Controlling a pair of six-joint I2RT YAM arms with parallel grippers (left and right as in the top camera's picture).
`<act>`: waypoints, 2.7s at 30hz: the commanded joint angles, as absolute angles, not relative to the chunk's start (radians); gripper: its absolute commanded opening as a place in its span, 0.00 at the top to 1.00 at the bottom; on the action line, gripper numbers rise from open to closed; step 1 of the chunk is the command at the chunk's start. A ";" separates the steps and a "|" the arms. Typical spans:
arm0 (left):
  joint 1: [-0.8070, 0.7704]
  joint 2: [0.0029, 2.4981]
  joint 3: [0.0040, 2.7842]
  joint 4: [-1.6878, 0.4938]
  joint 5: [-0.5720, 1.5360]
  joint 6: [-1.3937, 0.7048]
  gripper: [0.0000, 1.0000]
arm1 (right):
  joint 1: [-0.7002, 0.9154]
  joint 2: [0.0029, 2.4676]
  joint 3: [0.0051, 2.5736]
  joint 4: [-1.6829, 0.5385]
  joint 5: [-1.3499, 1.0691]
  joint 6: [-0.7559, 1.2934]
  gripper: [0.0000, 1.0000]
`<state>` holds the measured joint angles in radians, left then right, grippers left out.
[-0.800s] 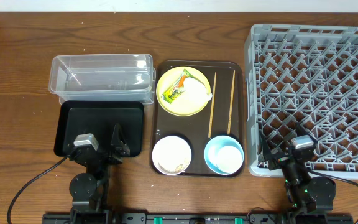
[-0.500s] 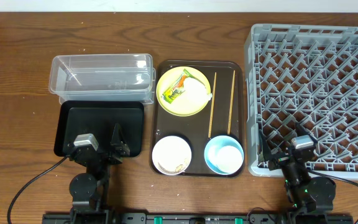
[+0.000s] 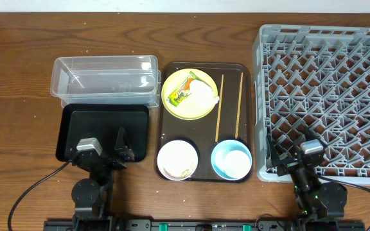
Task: Sort waste into correct bins and load items into the dishwasher rack
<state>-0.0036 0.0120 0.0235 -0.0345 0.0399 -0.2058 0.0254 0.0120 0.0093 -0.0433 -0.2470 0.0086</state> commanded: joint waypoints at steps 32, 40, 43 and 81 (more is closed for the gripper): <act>-0.131 1.023 1.162 -0.848 0.721 -0.263 0.04 | 0.023 1.024 1.108 -0.783 -0.470 0.152 0.01; -0.569 1.279 1.110 -0.854 0.392 -0.286 0.20 | 0.023 1.065 1.120 -0.774 -0.468 0.216 0.01; -0.679 1.382 1.110 -0.794 0.383 -0.326 0.22 | 0.023 1.065 1.120 -0.786 -0.468 0.216 0.01; -0.235 1.277 1.145 -0.680 1.178 -0.255 0.94 | 0.095 1.085 1.116 -0.835 -0.815 -0.101 0.11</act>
